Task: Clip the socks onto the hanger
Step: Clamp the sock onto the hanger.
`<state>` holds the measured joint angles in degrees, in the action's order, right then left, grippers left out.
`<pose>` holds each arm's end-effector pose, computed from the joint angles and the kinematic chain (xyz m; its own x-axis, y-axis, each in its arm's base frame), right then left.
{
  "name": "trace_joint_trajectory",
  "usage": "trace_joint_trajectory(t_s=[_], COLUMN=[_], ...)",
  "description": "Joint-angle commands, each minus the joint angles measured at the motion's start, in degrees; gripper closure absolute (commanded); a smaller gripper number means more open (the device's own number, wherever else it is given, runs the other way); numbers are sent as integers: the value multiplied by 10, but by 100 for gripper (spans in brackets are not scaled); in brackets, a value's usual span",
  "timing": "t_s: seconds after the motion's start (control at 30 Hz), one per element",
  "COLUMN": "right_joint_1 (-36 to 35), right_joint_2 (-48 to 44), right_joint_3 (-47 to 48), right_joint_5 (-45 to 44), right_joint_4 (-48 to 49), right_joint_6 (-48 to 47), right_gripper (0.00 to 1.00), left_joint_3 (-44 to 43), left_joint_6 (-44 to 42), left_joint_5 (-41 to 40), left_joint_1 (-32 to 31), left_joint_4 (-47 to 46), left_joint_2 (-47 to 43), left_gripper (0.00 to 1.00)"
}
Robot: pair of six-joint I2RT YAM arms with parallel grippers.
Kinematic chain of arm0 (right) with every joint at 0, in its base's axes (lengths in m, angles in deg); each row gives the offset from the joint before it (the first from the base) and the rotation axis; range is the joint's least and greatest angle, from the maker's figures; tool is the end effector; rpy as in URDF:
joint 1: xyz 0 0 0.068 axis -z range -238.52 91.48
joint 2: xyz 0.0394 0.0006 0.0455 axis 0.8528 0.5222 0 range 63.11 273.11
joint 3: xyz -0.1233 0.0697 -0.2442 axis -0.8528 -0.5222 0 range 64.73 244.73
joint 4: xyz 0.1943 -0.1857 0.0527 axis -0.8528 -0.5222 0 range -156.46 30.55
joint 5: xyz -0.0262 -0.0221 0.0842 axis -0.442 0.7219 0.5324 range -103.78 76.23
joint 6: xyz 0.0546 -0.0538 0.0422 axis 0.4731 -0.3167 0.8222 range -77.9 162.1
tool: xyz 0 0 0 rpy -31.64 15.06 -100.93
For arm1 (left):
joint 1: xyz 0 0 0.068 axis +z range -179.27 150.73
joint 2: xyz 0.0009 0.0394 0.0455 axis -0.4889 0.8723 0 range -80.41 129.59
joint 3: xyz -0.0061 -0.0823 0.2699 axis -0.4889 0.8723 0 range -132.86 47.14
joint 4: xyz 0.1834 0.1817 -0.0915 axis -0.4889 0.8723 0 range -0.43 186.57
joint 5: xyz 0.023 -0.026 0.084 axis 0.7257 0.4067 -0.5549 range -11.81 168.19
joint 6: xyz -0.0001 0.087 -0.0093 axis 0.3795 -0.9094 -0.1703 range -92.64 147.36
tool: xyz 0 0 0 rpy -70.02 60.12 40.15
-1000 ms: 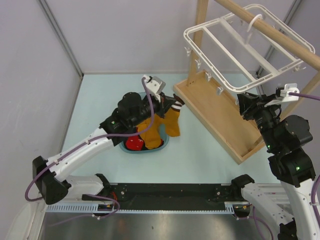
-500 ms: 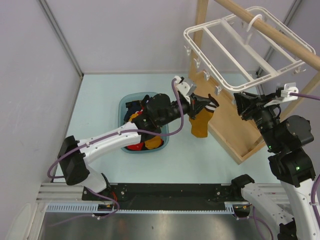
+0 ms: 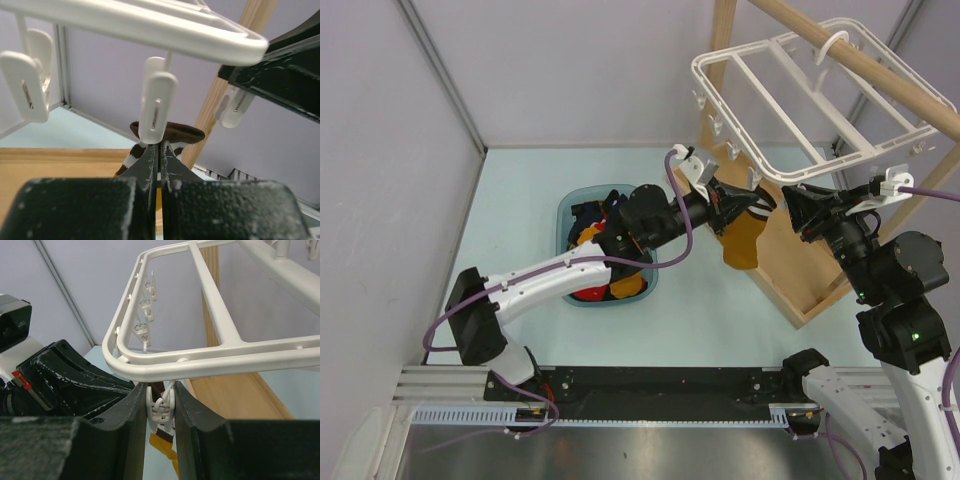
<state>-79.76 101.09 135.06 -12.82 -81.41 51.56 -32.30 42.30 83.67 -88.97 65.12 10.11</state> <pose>0.1294 0.0517 0.4982 0.1039 0.2165 -0.9707 -0.4000 0.9027 0.1585 0.2129 -0.3789 0.4314 -0.1210 -0.3016 -0.9457 0.9057 0.3563 -0.2295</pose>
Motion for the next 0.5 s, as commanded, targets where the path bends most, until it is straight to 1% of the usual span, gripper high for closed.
trace_joint_trajectory(t_s=[0.0,0.47], right_joint_1=[-1,-1], right_joint_2=[2,3], right_joint_3=[19,19], right_joint_5=[27,20], right_joint_4=[-2,-8], right_joint_6=[5,-2], right_gripper=[100,100], left_joint_3=[-33,-39], left_joint_6=[13,6], left_joint_5=[23,31], left_joint_1=[-10,-20], left_joint_4=[-32,-31], left_joint_2=[-1,-2], left_gripper=[100,100])
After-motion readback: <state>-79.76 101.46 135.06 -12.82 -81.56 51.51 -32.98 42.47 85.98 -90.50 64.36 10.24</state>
